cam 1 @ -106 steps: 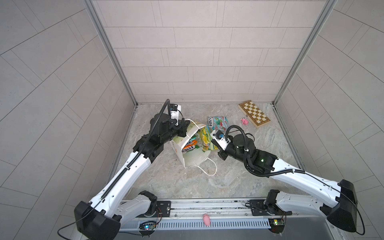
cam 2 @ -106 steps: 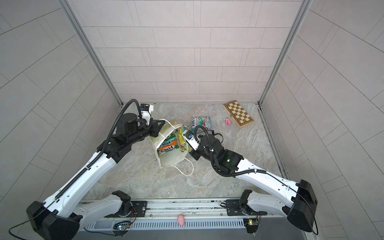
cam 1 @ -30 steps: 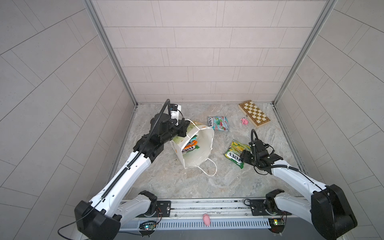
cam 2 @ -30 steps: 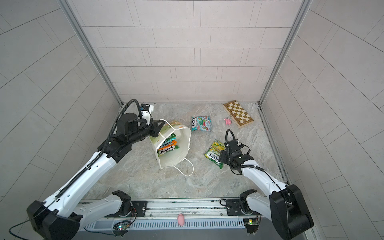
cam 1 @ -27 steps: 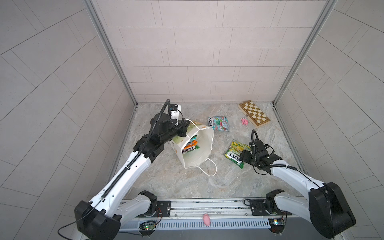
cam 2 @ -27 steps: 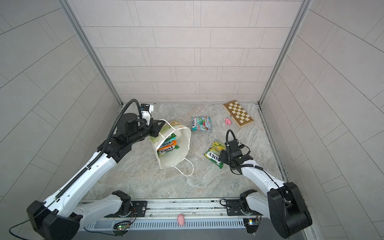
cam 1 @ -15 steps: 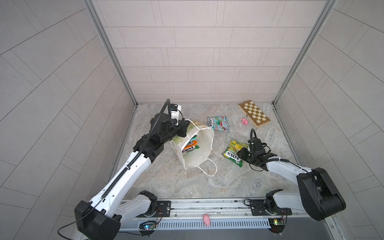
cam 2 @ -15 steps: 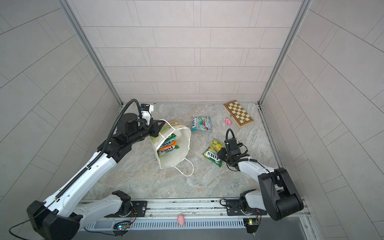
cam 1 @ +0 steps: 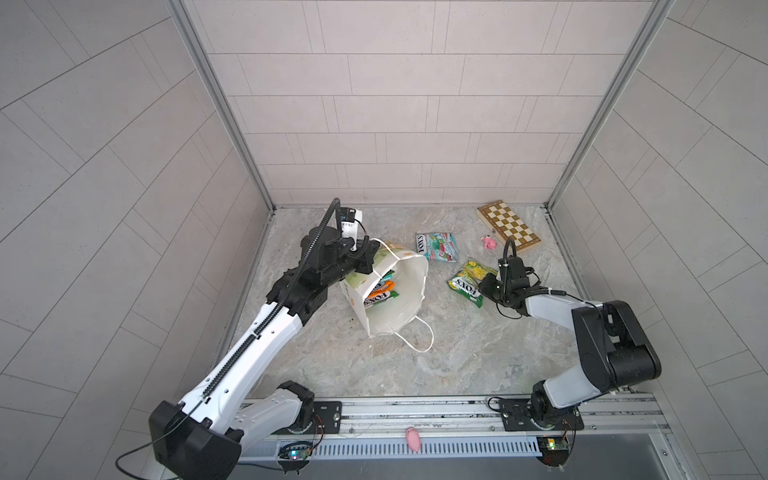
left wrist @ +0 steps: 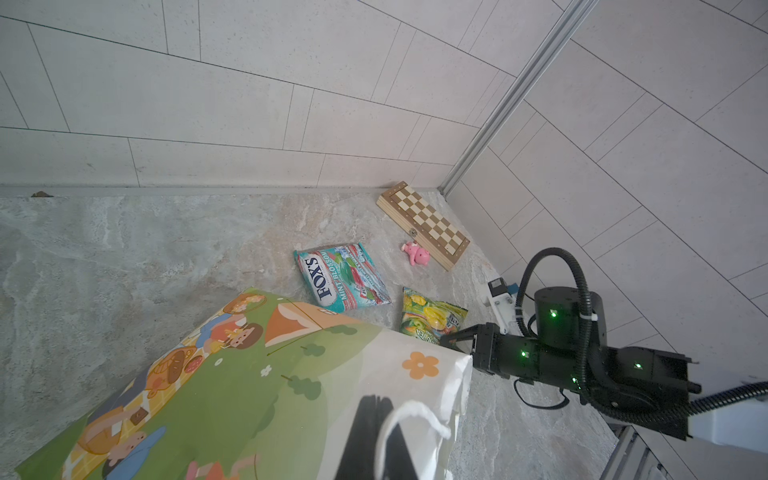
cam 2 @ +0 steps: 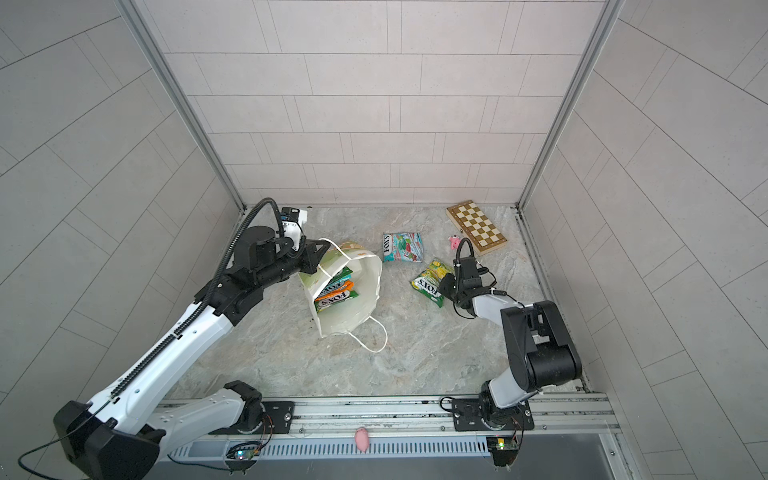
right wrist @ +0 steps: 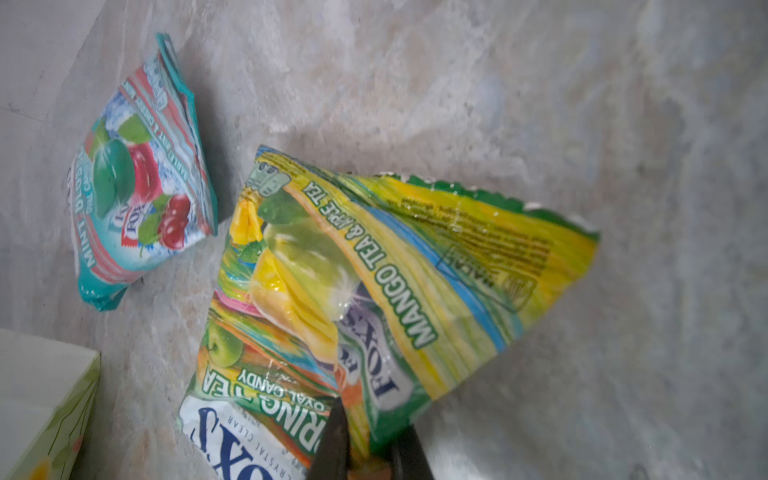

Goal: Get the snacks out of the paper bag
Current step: 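Lower the yellow packet to the floor and open the right gripper, then move the open right gripper back into the bag opening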

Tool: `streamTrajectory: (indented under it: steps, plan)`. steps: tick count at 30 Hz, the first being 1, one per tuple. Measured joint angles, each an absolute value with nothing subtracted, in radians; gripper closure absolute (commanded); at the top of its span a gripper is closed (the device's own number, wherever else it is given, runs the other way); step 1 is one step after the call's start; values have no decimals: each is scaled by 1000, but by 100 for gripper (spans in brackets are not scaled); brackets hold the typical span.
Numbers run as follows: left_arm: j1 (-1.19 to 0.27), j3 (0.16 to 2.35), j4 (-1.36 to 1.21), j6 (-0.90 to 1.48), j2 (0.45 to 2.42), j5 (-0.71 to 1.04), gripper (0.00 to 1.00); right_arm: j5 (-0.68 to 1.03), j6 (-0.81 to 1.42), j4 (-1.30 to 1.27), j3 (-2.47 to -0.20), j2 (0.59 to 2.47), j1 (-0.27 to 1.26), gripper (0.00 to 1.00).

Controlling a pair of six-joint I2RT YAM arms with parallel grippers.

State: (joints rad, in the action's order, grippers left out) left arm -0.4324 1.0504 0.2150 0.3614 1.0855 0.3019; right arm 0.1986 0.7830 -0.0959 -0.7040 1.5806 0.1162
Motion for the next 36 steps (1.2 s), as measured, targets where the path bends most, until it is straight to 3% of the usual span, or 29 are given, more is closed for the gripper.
streamTrajectory:
  steps: [3, 10, 13, 19, 25, 36]
  plan:
    - [-432, 1050, 215, 360, 1085, 298, 100, 204, 761, -93, -776, 1647, 104, 82]
    - [-432, 1050, 215, 358, 1085, 294, 100, 183, 724, -21, -847, 1692, 95, 52]
    - [-432, 1050, 215, 358, 1085, 293, 100, 175, 701, 22, -849, 1667, 94, 46]
    - [-432, 1050, 215, 358, 1085, 294, 100, 200, 639, 86, -818, 1458, 96, 43]
    - [-432, 1050, 215, 358, 1085, 295, 100, 371, 572, 87, -799, 1237, 124, 43]
    - [-432, 1050, 215, 359, 1085, 307, 100, 478, 453, 155, -844, 1166, 507, 43]
